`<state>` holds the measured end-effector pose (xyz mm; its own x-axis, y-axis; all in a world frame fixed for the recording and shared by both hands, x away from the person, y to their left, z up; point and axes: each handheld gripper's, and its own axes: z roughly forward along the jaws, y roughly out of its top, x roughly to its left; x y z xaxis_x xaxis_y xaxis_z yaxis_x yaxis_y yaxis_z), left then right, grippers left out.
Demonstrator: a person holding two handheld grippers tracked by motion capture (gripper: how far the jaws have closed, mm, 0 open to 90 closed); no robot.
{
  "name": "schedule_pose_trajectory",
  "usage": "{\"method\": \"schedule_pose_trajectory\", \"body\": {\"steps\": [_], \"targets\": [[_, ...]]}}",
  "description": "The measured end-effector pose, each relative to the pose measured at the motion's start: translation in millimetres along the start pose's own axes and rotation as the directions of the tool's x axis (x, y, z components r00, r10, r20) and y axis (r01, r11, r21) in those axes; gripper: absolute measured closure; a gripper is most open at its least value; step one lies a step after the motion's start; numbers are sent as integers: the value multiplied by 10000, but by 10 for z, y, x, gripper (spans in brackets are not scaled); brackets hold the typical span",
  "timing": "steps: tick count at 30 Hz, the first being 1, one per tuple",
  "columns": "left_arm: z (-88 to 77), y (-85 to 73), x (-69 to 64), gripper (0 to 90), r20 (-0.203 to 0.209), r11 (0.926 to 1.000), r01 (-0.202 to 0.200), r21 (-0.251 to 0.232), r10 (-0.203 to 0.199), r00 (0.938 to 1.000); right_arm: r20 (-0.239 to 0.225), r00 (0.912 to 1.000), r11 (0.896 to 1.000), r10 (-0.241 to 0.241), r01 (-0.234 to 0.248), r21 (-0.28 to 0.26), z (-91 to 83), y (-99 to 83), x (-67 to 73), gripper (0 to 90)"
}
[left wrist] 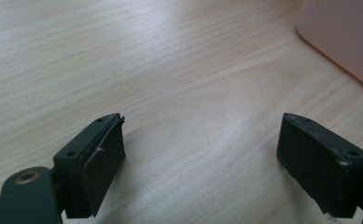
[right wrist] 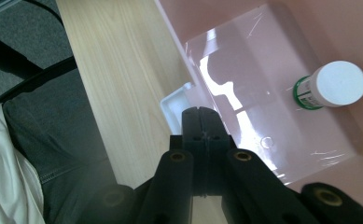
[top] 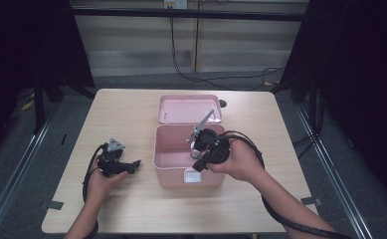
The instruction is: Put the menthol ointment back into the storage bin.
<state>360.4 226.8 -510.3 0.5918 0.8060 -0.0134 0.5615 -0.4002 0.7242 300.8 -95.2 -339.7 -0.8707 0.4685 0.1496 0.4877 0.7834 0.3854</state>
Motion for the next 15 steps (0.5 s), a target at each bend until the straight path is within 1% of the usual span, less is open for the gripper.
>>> {"method": "schedule_pose_trajectory", "body": {"steps": [4, 6, 8, 10, 11, 12, 14, 15], "targets": [[-1, 0, 0, 146, 8, 10000, -5, 11, 5, 10000, -55, 9998, 9996, -179, 181, 206, 49, 1, 36, 900], [-1, 0, 1, 146, 7, 10000, -2, 10, 2, 10000, -104, 9996, 9995, -245, 247, 213, 84, -2, 44, 900], [-1, 0, 1, 146, 7, 10000, -5, 13, 5, 10000, -93, 9997, 9992, -219, 222, 319, 119, -6, 57, 900], [0, 0, 1, 146, 4, 10000, -3, 6, 3, 10000, -153, 9991, 9986, -391, 396, 359, 163, -15, 66, 900], [-1, 1, 1, 146, 7, 10000, -9, 14, 9, 10000, -183, 9990, 9984, -399, 406, 392, 183, -18, 74, 900], [-1, 0, 1, 146, 7, 10000, -4, 12, 4, 10000, -127, 9992, 9982, -381, 387, 466, 199, -18, 82, 900], [-1, 0, 1, 146, 8, 10000, -8, 13, 8, 10000, -105, 9987, 9978, -507, 511, 415, 226, -29, 69, 900], [-1, 0, 0, 146, 16, 10000, -4, 13, 4, 10000, -136, 9991, 9981, -390, 396, 470, 236, -31, 75, 900]]}}
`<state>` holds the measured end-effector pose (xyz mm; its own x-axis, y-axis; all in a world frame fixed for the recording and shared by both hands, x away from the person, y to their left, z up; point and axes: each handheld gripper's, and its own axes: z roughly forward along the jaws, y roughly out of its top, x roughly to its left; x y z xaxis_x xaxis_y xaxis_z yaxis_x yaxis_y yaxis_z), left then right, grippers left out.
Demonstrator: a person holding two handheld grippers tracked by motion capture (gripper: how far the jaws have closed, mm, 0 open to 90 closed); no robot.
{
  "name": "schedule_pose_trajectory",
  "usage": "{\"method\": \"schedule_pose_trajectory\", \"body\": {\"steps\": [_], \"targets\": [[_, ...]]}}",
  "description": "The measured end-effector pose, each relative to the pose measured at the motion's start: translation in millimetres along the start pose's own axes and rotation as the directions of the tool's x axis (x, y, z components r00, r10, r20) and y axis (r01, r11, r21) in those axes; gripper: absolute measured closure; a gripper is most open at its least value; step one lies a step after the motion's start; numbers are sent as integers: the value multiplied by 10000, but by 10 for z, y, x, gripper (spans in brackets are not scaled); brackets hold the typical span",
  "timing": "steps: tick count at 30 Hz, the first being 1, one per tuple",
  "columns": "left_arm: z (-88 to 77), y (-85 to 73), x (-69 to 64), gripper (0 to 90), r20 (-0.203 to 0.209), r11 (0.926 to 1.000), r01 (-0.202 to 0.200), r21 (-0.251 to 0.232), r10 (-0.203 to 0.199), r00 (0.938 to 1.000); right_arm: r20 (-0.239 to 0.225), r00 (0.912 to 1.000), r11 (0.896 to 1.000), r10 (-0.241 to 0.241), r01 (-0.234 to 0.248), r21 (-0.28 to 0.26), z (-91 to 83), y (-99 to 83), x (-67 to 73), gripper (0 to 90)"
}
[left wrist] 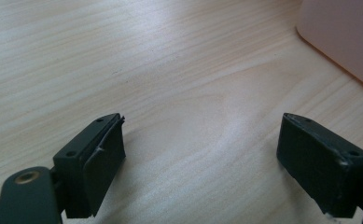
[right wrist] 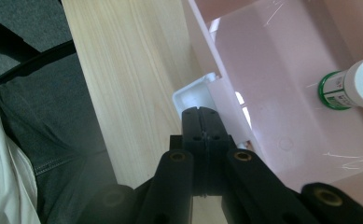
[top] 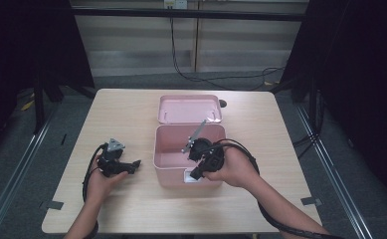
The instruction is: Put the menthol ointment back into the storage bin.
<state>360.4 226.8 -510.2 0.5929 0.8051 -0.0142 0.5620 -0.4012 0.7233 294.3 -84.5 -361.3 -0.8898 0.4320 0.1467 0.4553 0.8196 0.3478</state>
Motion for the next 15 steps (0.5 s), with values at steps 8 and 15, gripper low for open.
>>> {"method": "schedule_pose_trajectory", "body": {"steps": [8, 15], "targets": [[1, 0, -2, 146, 0, 10000, 29, -6, -29, 10000, 83, 9997, 9995, -244, 246, -173, 31, -16, -5, 900], [-3, -1, 13, 155, 81, 9999, 156, -66, -155, 9998, 162, 9993, 9991, -339, 343, -250, 45, -33, 13, 900]]}}
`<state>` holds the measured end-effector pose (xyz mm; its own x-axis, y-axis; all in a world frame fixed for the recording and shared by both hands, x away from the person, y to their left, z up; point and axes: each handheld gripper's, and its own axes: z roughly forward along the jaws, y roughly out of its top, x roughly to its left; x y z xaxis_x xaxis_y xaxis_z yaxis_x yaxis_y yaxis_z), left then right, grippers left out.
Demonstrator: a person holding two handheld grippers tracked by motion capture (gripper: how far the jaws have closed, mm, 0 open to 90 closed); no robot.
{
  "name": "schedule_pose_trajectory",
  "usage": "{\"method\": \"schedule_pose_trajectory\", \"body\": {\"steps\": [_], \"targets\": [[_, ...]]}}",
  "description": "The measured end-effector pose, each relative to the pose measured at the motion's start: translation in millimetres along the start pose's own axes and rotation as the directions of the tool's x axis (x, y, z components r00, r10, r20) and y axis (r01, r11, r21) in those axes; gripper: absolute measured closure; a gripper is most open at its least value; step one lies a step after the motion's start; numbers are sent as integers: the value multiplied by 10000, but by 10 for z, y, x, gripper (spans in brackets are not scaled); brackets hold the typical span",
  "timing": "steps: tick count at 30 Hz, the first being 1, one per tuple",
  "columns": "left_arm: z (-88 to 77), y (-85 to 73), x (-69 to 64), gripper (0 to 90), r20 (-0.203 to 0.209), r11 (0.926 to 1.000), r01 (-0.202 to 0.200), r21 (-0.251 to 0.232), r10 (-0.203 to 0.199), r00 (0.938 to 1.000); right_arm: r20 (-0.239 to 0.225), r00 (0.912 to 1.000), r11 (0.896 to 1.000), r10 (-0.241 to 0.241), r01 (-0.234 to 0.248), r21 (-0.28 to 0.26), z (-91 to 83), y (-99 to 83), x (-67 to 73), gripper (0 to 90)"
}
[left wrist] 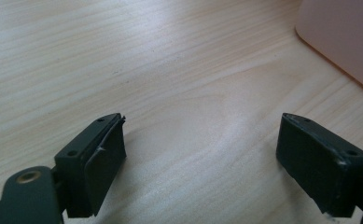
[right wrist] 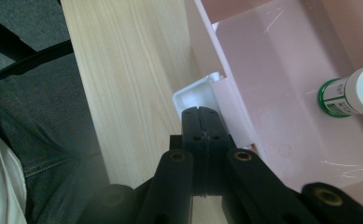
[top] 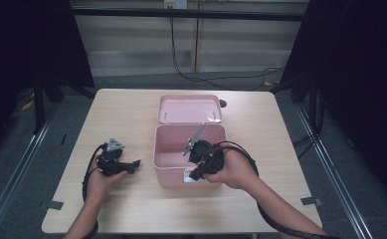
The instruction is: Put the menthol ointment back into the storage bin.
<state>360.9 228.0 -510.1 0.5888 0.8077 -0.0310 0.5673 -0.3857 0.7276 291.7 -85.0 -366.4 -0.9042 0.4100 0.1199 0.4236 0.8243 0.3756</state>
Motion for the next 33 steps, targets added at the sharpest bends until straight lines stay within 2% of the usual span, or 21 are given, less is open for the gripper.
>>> {"method": "schedule_pose_trajectory", "body": {"steps": [3, 5, 9, 12, 17, 20, 26, 29, 33], "targets": [[4, 17, 8, 156, -66, 9998, -119, 128, 120, 9999, 123, 9999, 9998, -100, 98, 157, 25, -5, 1, 900], [8, 42, 7, 158, -71, 9996, -53, 288, 55, 10000, -122, 9999, 9999, 9, -7, 169, 57, -11, -10, 900], [20, 86, 10, 159, -109, 9982, -88, 590, 95, 9999, -67, 10000, 9999, -14, 14, 116, 41, -6, -13, 900], [27, 121, 8, 162, 3, 9975, 122, 693, -123, 9999, -77, 9999, 9999, -87, 88, 111, 47, -9, -11, 900], [2, 236, 13, 166, 156, 9970, 252, 736, -265, 9995, -51, 9999, 9998, -120, 120, 128, 50, -7, -3, 900], [-31, 329, 31, 166, 315, 9953, 605, 753, -630, 9975, -54, 9998, 9997, -190, 190, 123, 55, -4, 2, 900], [-82, 483, 53, 166, 426, 9916, 780, 1033, -827, 9957, -55, 9995, 9995, -299, 300, 101, 58, -1, -1, 900], [-87, 549, 50, 170, 596, 9878, 1076, 1122, -1148, 9916, -44, 9995, 9995, -297, 298, 88, 57, -2, 4, 900], [-90, 637, 48, 171, 727, 9857, 1108, 1270, -1207, 9900, -59, 9994, 9994, -327, 327, 95, 59, -3, 3, 900]]}}
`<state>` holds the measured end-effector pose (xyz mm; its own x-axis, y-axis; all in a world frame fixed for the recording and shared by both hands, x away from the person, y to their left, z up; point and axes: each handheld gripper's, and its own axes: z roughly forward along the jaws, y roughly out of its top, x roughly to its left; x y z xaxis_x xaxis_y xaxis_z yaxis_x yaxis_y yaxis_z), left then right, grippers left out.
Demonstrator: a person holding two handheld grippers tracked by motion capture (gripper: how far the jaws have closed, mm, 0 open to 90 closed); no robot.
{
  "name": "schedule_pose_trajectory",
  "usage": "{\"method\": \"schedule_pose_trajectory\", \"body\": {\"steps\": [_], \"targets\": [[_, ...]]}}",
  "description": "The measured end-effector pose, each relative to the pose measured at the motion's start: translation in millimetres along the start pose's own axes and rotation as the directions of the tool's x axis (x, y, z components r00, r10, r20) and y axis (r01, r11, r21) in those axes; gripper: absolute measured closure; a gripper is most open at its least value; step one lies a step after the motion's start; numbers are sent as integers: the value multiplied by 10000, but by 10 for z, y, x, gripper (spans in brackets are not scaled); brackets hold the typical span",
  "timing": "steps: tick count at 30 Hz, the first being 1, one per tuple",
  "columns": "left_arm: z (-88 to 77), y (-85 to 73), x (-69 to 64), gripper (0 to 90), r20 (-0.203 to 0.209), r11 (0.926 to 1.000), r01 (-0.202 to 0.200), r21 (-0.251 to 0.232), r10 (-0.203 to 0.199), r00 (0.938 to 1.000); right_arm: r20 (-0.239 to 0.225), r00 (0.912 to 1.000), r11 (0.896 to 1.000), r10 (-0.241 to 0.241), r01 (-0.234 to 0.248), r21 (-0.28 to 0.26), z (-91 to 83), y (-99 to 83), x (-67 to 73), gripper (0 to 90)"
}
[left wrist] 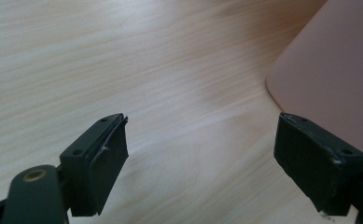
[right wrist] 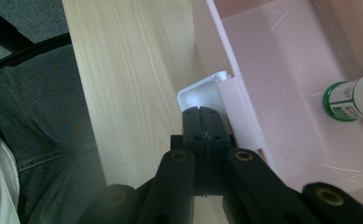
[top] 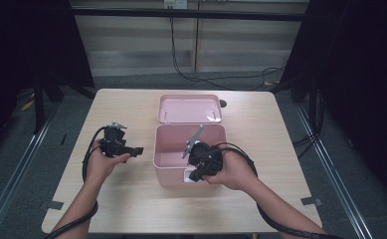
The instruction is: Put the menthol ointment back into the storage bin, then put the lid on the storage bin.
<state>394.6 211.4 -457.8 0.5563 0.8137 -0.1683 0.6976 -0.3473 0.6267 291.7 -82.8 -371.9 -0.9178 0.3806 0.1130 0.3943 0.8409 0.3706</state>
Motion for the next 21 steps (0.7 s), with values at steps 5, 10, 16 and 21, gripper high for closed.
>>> {"method": "schedule_pose_trajectory", "body": {"steps": [5, 10, 16, 21], "targets": [[7, 79, -18, 172, 63, 9997, 3, 258, -4, 10000, -11, 10000, 10000, 26, -26, -8, -1, -2, -3, 900], [28, 157, -10, 179, 94, 9990, 111, 422, -115, 9999, -33, 10000, 10000, -16, 16, -27, 1, -1, -6, 900], [24, 300, 1, 188, 53, 9978, 322, 571, -326, 9995, -52, 10000, 10000, -18, 18, -39, 2, -1, -7, 900], [-6, 420, 29, 205, -27, 9974, 561, 447, -560, 9984, -105, 9999, 10000, 22, -23, -71, 6, -3, -13, 900]]}}
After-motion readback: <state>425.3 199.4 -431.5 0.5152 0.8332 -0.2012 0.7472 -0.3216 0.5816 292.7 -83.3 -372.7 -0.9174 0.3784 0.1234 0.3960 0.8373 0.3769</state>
